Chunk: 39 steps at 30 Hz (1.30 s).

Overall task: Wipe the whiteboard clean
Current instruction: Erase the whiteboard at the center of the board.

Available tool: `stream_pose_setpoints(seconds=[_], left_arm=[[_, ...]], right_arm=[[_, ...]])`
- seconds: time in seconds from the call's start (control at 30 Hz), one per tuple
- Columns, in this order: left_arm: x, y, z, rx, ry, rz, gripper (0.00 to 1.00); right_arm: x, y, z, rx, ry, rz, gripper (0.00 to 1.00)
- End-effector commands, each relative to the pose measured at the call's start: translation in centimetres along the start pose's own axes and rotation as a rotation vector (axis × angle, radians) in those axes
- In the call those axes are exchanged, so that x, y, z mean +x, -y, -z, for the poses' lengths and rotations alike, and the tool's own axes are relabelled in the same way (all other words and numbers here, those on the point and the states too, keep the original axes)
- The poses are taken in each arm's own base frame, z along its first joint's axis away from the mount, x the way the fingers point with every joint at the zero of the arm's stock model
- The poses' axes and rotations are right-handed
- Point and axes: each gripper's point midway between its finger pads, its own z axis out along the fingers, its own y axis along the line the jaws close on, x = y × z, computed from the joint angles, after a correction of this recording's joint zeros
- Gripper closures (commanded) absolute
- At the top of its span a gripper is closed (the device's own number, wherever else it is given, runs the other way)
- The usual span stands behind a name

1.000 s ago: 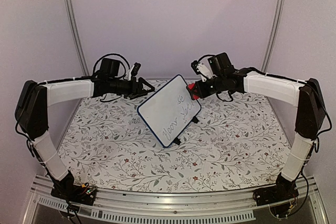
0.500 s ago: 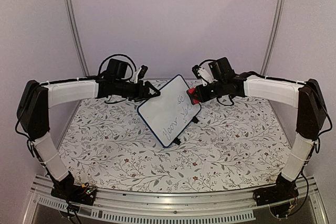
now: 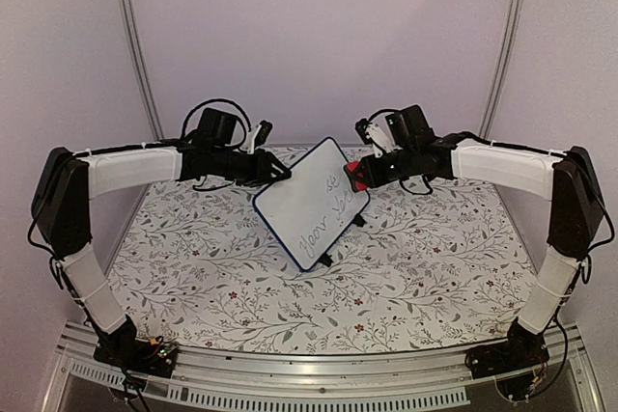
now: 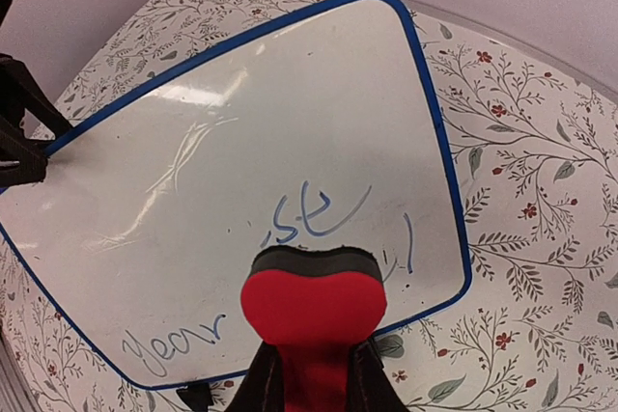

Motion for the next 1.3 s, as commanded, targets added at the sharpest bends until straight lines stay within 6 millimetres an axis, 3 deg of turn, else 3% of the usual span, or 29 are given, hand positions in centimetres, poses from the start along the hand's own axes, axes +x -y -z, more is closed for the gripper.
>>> stream_pose_setpoints(seconds=[0.0,0.27,0.5,0.93,1.27], left_arm=[[-0.4,0.0,0.0,-0.007,0.009,-0.012,0.72],[-0.3,0.3,0.1,0.006,-0.001,-0.014,0.89],[-0.1,0.4,0.0,0.012,-0.007,-0.011,0.90],[0.1,0.3,-0.2,0.023,-0.015,-0.008,0.90],[0.1,0.4,-0.2,0.028,-0.015,-0.004,0.90]], right_arm=[[-1.6,-0.4,0.0,-0.013,0.037,-0.004,0.95],[-3.0,-0.7,-1.9,-0.042,0.045,0.015,0.95],[-2.9,-1.2,-4.3,-0.083,0.013,0.048,0.95],[0.7,-1.2,-7.3,-0.119,-0.075,0.011,0.95],[4.8,-1.7,-7.2,-0.114,-0.154,0.014,0.95]])
